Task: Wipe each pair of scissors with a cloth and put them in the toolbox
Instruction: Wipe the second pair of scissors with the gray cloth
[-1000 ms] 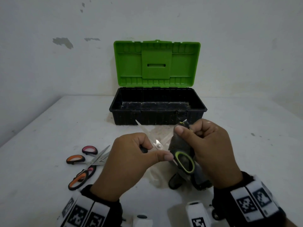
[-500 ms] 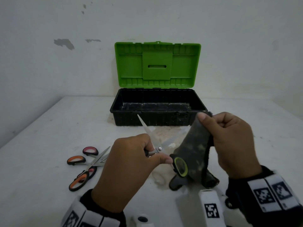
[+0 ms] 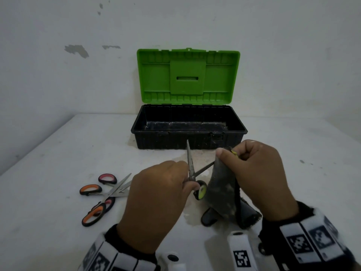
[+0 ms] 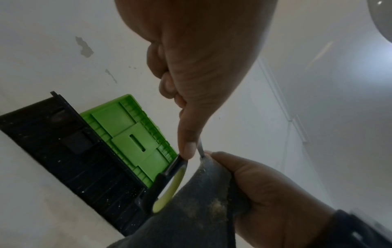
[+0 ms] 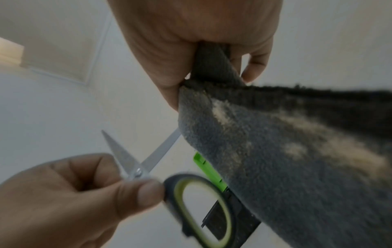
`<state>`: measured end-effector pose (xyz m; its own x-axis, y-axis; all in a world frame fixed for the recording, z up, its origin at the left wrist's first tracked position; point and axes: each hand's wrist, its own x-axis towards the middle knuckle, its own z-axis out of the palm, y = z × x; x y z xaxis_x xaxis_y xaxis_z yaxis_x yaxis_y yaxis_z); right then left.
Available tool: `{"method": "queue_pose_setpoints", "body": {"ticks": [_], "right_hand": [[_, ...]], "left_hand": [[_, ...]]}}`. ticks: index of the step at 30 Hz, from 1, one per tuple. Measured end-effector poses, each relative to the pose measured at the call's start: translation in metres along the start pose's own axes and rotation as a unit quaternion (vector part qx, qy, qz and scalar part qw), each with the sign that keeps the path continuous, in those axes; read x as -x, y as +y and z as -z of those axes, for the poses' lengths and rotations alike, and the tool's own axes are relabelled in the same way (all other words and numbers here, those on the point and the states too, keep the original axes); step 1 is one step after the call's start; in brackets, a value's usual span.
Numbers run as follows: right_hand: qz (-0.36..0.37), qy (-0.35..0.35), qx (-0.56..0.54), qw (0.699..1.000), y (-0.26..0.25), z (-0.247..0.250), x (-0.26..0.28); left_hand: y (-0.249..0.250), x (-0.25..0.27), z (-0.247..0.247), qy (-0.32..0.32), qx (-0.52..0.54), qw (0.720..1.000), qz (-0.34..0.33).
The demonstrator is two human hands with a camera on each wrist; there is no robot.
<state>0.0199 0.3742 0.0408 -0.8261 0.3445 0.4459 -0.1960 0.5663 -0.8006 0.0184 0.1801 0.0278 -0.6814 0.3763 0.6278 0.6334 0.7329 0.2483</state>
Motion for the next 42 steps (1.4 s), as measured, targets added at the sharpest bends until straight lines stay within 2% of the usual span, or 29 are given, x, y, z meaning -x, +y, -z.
{"method": "queue_pose_setpoints", "body": {"ticks": [3,7,10,12,15,18,22,26,30,42], "right_hand": [[-0.026,0.002,-0.024,0.999,0.004,0.001,-0.005],[0.003,-0.029,-0.019,0.999,-0.003,-0.002,0.003],[-0.014,-0.026,-0.008,1.000,0.006,-0.001,-0.005],[-0.035,-0.010,-0.012,0.999,0.014,0.003,-0.014],[-0.069,0.023,-0.054,0.996,0.020,0.013,-0.021],[-0.084,0.027,-0.121,0.989,0.017,0.018,-0.018],[-0.050,-0.033,-0.163,0.985,0.008,0.013,-0.002],[0.003,-0.086,-0.188,0.978,0.005,0.003,0.010],[0.024,-0.126,-0.213,0.969,-0.002,-0.008,0.019],[0.004,-0.035,-0.236,0.971,-0.009,-0.009,0.014]], "left_hand": [[-0.003,0.000,0.000,0.007,0.004,1.000,0.011],[-0.004,0.000,-0.002,0.015,0.007,1.000,-0.006],[-0.004,0.002,-0.006,0.004,0.001,1.000,-0.009],[-0.005,0.003,-0.006,-0.006,0.018,1.000,0.007],[-0.006,0.000,-0.001,-0.009,0.079,0.995,0.065],[-0.007,-0.004,0.006,0.007,0.165,0.972,0.168],[-0.007,-0.008,0.009,0.010,0.249,0.935,0.251],[-0.003,-0.010,0.011,-0.027,0.323,0.905,0.276],[-0.001,-0.009,0.011,-0.049,0.375,0.883,0.279],[-0.003,-0.008,0.012,-0.103,0.485,0.801,0.336]]}}
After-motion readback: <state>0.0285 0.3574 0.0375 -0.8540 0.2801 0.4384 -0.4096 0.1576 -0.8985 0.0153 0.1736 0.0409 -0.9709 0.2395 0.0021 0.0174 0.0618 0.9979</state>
